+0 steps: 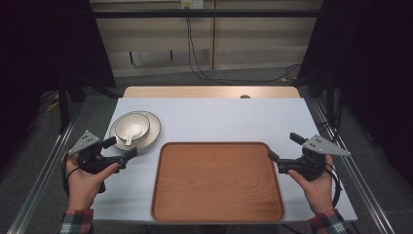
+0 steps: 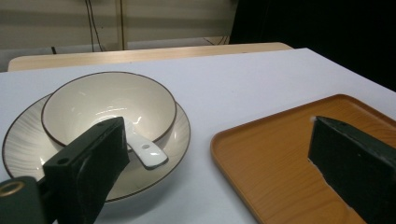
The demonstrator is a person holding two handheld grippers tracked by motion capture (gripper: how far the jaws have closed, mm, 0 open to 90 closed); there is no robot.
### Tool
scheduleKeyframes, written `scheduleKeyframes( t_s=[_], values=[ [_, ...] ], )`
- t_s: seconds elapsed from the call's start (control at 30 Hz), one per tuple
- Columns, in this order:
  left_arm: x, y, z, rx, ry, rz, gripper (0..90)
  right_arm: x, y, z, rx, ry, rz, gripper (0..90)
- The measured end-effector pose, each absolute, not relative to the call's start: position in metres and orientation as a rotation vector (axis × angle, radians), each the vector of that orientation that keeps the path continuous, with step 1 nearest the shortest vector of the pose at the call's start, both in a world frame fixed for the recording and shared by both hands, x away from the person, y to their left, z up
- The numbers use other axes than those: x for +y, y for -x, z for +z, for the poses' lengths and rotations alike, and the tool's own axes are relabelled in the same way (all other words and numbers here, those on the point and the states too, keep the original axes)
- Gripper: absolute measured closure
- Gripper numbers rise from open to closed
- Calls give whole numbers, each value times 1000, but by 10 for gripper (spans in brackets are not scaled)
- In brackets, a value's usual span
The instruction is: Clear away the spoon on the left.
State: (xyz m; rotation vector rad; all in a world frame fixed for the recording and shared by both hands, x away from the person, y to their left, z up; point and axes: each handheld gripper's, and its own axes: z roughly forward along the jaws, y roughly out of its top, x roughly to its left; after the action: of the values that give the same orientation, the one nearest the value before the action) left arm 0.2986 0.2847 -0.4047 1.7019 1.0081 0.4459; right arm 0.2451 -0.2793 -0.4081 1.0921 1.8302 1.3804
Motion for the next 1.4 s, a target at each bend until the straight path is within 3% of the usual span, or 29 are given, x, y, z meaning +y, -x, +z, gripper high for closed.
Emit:
scheduleKeyframes(
  t_s=[0.4, 0.5, 0.8, 1.2, 1.4],
  values=[
    [286, -301, -412, 1066, -1714, 457, 144, -278, -245, -409, 1831, -1092, 1391, 24],
    [286, -301, -414, 1067, -1717, 451, 225, -277, -245, -409, 1826, -1098, 1384, 25],
    [288, -301, -416, 1120, -1723, 521, 242, -277, -245, -409, 1842, -1082, 1381, 25],
    [288, -304, -424, 1151, -1705, 543, 340, -276, -245, -409, 1838, -1078, 1387, 25],
    [289, -308, -428, 1168, -1724, 563, 444, -276, -245, -408, 1839, -1081, 1392, 25]
  ],
)
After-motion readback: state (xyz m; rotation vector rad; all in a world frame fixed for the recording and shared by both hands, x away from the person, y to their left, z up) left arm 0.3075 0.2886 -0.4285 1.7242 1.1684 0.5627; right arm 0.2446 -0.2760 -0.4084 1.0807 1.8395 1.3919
